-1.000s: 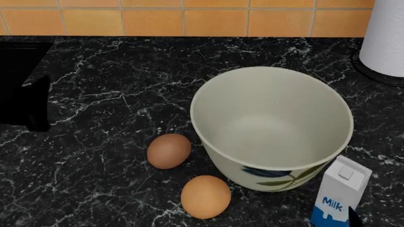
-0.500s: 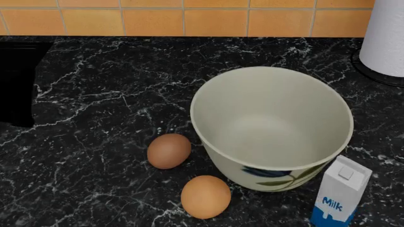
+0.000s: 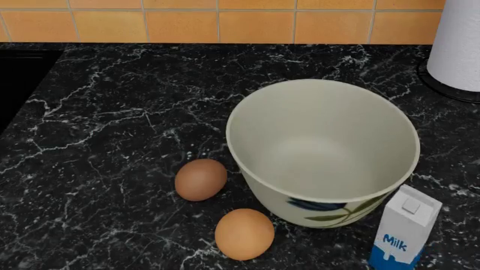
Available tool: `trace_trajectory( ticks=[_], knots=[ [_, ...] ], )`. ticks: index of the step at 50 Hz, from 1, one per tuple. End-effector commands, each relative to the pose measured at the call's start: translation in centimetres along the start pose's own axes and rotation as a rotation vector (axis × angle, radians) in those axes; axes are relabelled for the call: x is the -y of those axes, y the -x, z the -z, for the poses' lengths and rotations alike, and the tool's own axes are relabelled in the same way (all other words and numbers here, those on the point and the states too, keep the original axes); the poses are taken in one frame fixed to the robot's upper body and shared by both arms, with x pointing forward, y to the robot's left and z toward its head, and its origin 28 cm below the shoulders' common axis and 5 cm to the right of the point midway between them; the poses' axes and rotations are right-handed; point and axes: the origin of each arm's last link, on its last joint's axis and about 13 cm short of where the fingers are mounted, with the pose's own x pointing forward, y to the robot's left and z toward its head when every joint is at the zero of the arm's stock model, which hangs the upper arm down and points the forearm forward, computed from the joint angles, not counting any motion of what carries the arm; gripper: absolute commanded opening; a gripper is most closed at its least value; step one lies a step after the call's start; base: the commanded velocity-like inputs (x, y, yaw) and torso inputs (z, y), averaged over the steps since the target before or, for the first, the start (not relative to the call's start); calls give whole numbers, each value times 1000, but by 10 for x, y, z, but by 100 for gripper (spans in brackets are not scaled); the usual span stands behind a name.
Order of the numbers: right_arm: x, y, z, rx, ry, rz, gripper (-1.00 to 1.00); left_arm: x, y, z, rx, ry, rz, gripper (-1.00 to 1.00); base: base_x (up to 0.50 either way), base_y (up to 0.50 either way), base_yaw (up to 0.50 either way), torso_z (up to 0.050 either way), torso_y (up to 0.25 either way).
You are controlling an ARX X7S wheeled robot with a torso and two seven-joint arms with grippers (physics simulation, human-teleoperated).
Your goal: Place the eggs and milk next to the bowl.
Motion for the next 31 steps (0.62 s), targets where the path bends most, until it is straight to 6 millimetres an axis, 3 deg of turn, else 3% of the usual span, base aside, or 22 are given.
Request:
trace_trajectory(
  ticks=[1, 19, 31],
  knots=[
    [7, 22, 0, 26, -15, 77, 100, -3, 15, -12, 39, -4, -23, 100, 0, 0, 0, 0, 0],
    [11, 52, 9, 74, -54, 146, 100, -10, 45, -25, 120, 22, -54, 100, 0, 0, 0, 0, 0],
    [14, 86, 16, 151, -55, 191, 100, -13, 77, -37, 196, 27, -68, 100, 0, 0, 0, 0, 0]
  ],
)
